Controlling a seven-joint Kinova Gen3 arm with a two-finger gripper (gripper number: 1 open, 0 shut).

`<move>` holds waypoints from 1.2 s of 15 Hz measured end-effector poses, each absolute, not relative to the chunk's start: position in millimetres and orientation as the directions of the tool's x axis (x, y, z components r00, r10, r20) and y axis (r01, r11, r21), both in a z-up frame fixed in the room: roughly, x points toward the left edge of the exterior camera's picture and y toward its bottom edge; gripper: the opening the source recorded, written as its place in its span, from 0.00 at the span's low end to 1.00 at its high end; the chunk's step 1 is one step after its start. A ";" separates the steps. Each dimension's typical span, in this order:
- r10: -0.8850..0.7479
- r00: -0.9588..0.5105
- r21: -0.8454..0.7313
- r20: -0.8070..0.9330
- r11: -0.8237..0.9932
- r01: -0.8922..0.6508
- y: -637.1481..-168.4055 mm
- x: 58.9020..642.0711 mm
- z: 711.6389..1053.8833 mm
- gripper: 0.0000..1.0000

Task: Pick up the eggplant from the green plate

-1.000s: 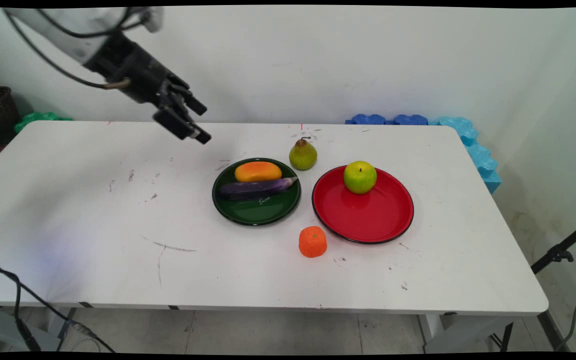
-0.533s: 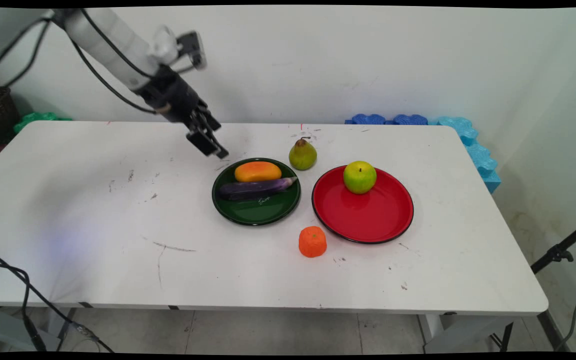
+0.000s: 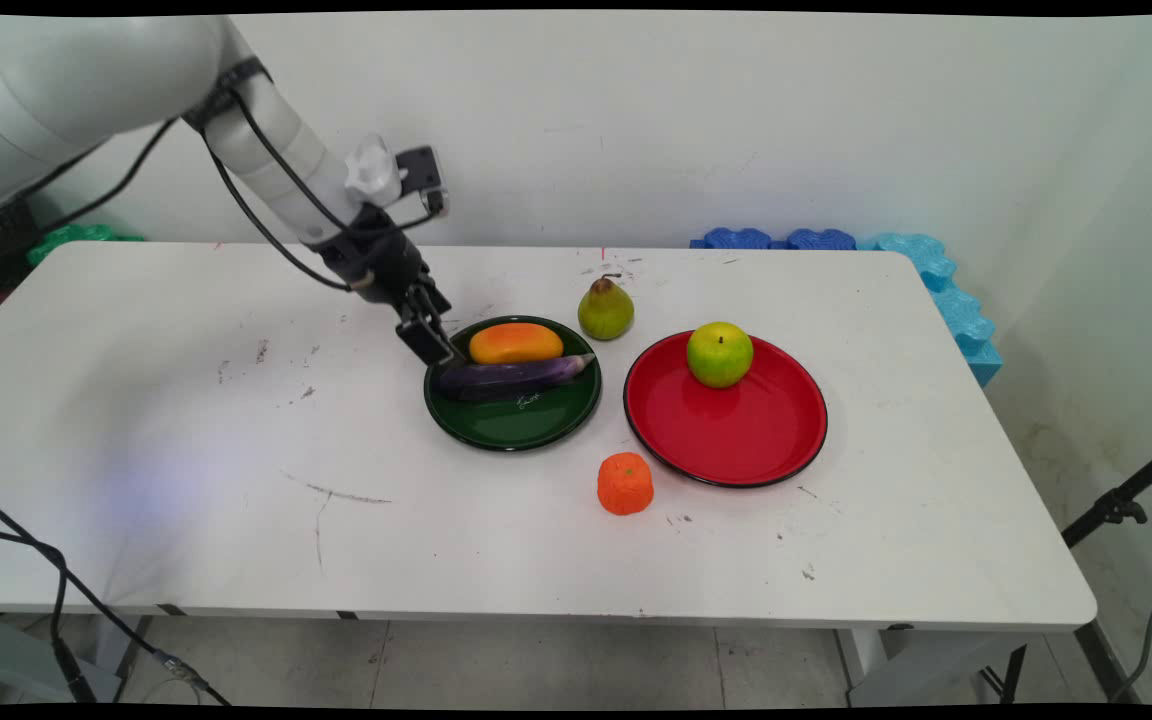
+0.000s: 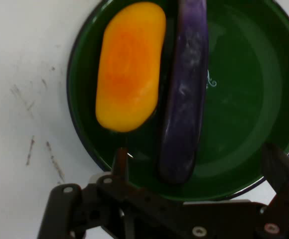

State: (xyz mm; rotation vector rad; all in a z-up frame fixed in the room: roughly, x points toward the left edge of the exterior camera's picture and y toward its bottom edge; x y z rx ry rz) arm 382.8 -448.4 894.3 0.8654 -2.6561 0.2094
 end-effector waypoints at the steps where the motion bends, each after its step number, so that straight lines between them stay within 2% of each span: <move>1: -0.543 -0.762 -0.032 0.351 0.807 -0.590 -448.6 382.9 886.8 1.00; 8: -0.517 -0.791 -0.031 0.327 0.831 -0.556 -449.2 383.9 850.9 1.00; 18: -0.500 -0.791 -0.033 0.353 0.838 -0.545 -457.6 371.2 821.4 1.00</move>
